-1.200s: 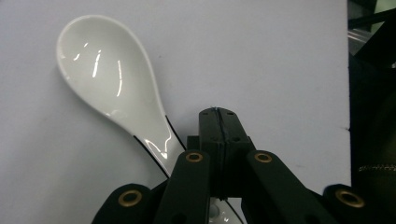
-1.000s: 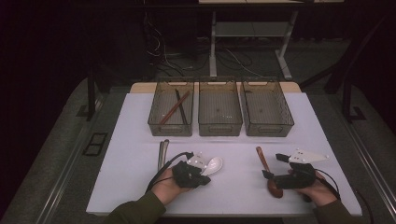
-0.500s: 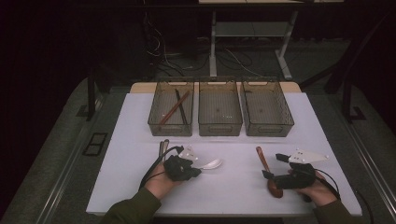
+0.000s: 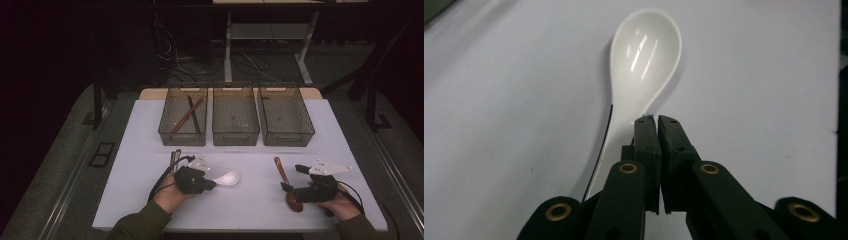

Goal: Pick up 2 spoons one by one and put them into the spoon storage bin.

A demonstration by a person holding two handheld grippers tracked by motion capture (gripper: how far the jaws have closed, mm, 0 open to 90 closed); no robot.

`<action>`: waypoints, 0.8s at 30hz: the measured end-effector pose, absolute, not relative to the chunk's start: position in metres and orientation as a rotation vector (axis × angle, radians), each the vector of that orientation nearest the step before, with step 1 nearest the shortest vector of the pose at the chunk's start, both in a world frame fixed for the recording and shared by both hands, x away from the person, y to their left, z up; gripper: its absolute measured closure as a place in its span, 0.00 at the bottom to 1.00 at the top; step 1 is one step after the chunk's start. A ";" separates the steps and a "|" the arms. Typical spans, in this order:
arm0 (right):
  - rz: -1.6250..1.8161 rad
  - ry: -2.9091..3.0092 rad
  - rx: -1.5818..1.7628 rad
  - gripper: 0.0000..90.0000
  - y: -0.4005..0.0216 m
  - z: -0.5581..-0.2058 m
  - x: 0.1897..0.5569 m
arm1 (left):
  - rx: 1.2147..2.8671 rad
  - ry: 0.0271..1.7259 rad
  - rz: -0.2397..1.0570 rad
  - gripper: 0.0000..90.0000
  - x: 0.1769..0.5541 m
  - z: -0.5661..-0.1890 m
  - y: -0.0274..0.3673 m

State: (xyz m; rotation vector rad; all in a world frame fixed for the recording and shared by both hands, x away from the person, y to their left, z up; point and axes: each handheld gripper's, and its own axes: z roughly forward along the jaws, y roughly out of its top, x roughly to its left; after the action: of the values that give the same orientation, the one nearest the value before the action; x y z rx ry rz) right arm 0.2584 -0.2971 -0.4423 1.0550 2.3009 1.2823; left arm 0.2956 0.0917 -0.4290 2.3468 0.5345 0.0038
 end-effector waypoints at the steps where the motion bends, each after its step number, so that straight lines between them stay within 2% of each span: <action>1: 1.282 2.301 1.053 0.15 -0.297 -0.442 0.259 | 2.334 0.535 0.005 0.95 0.296 -0.427 0.092; 5: 1.277 2.306 1.054 0.15 -0.297 -0.442 0.259 | 2.289 0.516 0.015 0.88 0.301 -0.420 0.092; 15: 1.273 2.308 1.055 0.15 -0.296 -0.443 0.259 | 2.231 0.495 0.045 0.59 0.317 -0.419 0.073; 20: 1.275 2.307 1.060 0.15 -0.296 -0.443 0.259 | 2.217 0.495 0.017 0.48 0.327 -0.423 0.057; 24: 1.276 2.308 1.058 0.15 -0.297 -0.443 0.259 | 2.216 0.503 0.011 0.44 0.333 -0.427 0.047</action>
State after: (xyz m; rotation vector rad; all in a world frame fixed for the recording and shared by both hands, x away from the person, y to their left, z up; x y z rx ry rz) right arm 0.2589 -0.2965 -0.4430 1.0580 2.3075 1.2756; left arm 0.3326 0.0468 -0.4271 2.2161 0.5031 0.0112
